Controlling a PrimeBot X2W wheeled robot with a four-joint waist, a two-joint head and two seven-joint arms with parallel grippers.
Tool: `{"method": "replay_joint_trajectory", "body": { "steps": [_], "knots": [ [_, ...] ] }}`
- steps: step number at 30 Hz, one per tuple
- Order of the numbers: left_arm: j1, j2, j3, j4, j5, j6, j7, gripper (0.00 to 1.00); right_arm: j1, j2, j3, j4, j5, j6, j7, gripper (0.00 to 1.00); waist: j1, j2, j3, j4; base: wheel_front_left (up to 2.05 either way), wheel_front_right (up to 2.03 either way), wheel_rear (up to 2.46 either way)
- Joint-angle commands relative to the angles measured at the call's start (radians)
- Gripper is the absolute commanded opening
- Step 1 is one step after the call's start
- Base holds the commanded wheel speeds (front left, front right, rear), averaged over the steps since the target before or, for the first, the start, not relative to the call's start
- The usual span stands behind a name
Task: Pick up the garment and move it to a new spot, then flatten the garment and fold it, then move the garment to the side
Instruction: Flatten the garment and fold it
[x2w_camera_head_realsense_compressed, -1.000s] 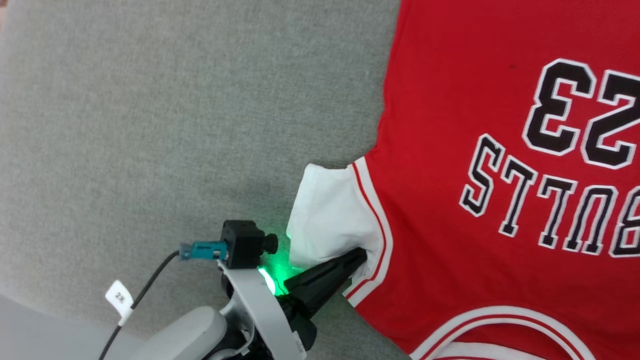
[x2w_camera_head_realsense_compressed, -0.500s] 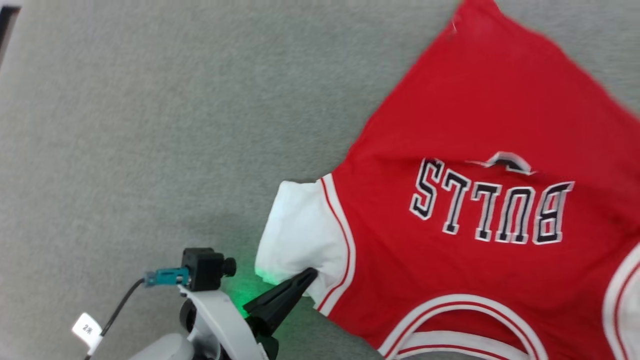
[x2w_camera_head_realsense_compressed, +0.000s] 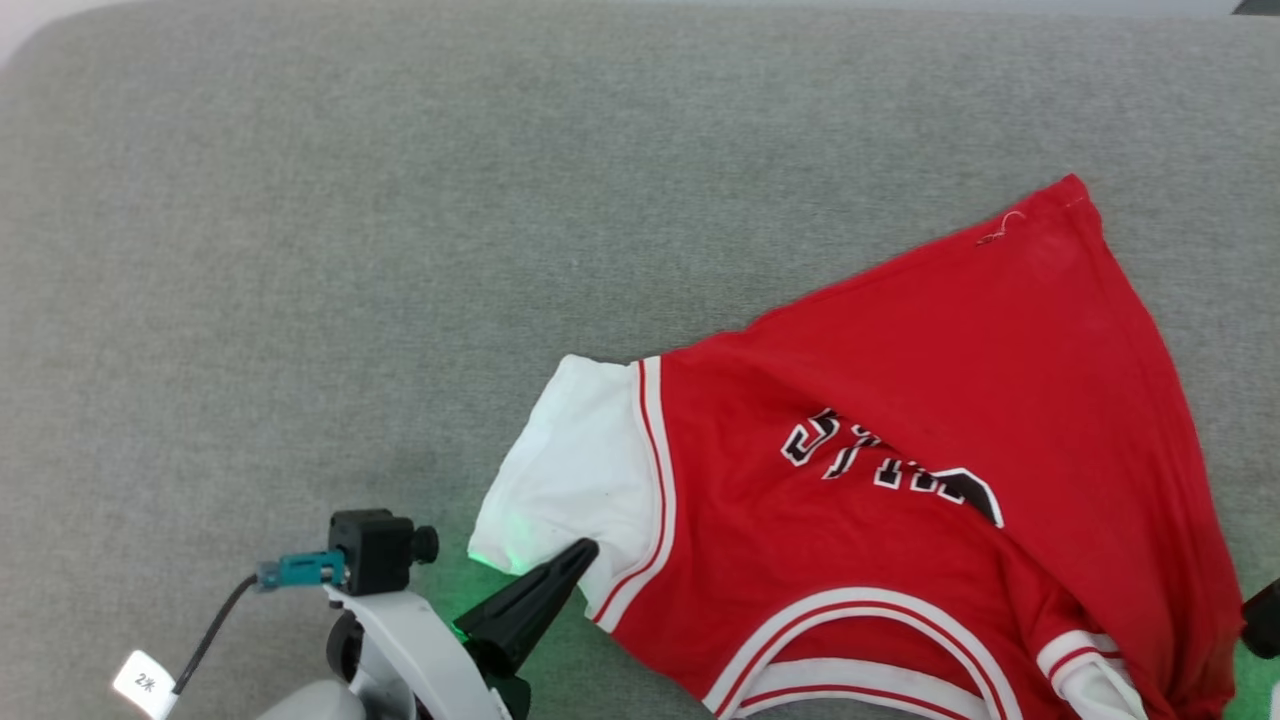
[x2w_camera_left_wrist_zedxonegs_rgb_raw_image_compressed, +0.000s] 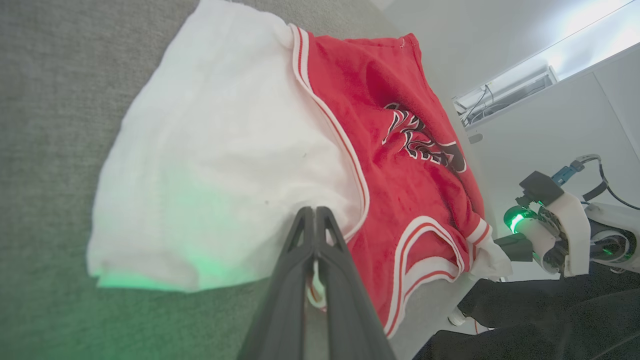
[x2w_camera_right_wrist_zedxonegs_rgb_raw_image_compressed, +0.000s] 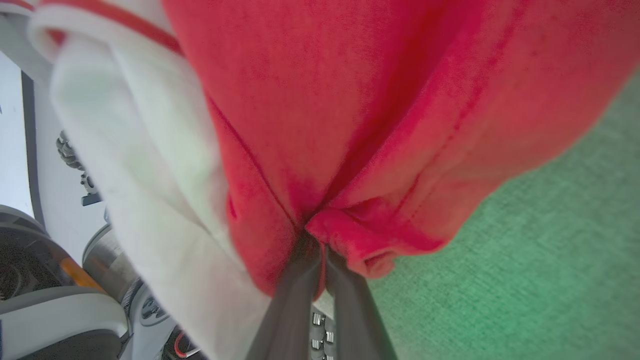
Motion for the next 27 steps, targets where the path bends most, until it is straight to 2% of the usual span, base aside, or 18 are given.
{"method": "replay_joint_trajectory", "body": {
  "steps": [1,2,3,5,14,16,19,22,27],
  "knots": [
    [0.008,0.005,0.005,0.003,-0.002,0.008,-0.005,0.0,0.026,0.038,0.006,0.011,-0.027,-0.002,-0.012,0.09,0.0,0.0,-0.007,-0.009,0.0,0.0,0.0],
    [0.01,0.007,0.006,0.004,-0.001,0.009,-0.007,0.0,0.026,0.053,-0.011,0.019,-0.044,-0.002,-0.031,0.49,0.0,0.0,-0.008,-0.013,0.0,0.0,0.0],
    [0.011,0.008,0.008,0.004,0.0,0.012,-0.009,0.0,0.021,0.064,-0.033,0.027,-0.062,-0.002,-0.05,1.0,0.0,0.0,-0.009,-0.017,0.0,0.0,0.0],
    [0.012,0.011,0.011,0.001,0.001,0.017,-0.012,0.0,0.021,0.064,-0.077,0.048,-0.085,-0.004,-0.078,1.0,0.0,0.0,-0.01,-0.023,0.0,0.0,0.0],
    [0.003,0.003,0.011,-0.011,0.017,0.02,-0.025,0.0,0.072,-0.104,-0.326,0.054,-0.119,-0.002,-0.113,1.0,0.0,0.0,-0.002,-0.016,0.0,0.0,0.0],
    [-0.005,-0.004,0.008,-0.013,0.02,0.019,-0.026,0.0,0.049,-0.115,-0.395,0.067,-0.147,-0.002,-0.127,1.0,0.0,0.0,0.003,-0.007,0.0,0.0,0.0],
    [-0.021,-0.017,0.003,-0.013,0.03,0.013,-0.025,0.0,-0.011,-0.058,-0.481,0.058,-0.2,-0.002,-0.14,1.0,0.0,0.0,0.015,0.009,0.0,0.0,0.0],
    [-0.042,-0.031,-0.003,-0.012,0.039,0.007,-0.02,0.0,-0.104,0.023,-0.525,0.055,-0.321,-0.002,-0.11,1.0,0.0,0.0,0.036,0.031,0.0,0.0,0.0],
    [-0.073,-0.058,-0.013,0.002,0.053,-0.002,-0.017,0.0,-0.295,0.184,-0.482,0.103,-0.442,-0.002,0.017,1.0,0.0,0.0,0.075,0.073,0.0,0.0,0.0]
  ]
}}
